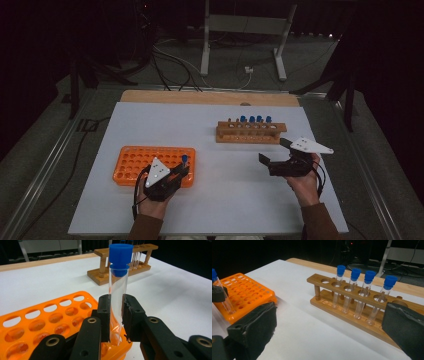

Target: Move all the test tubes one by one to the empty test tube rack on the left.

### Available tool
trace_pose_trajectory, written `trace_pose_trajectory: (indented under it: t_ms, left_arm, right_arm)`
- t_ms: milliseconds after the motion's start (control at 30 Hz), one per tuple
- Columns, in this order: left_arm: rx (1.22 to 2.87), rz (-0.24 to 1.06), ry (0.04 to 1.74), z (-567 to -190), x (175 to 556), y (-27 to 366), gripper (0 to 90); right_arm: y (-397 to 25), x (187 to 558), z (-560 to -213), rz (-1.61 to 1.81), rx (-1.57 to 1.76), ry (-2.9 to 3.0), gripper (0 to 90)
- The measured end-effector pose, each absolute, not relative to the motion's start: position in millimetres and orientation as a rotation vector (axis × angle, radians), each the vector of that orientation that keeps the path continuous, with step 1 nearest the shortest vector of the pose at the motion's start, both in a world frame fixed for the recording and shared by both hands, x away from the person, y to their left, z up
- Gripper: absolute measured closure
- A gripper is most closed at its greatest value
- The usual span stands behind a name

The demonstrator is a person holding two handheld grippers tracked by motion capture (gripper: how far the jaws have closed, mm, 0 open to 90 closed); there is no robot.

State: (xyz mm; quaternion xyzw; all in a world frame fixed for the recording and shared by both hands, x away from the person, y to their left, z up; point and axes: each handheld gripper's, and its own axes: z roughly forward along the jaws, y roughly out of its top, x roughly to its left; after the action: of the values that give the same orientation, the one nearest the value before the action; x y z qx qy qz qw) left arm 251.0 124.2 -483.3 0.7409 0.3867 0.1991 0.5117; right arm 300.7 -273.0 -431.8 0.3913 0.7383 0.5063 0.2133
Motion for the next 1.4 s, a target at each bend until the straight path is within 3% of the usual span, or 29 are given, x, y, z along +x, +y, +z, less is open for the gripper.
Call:
trace_pose_trajectory:
  t_ms: [333,1267,1400]
  left_arm:
    - [1.897,0.509,0.914,-489.5,246.4,119.8,78.1]
    - [1.983,0.53,0.925,-495.8,245.5,112.1,78.0]
    - [1.969,0.513,0.925,-496.0,245.7,113.8,72.0]
  right_arm:
    - [-269.8,299.1,-431.9,1.389,1.065,2.058,0.0]
    - [-265.5,298.7,-435.0,1.376,1.047,2.079,0.0]
    - [-265.4,298.7,-435.2,1.376,1.052,2.076,0.0]
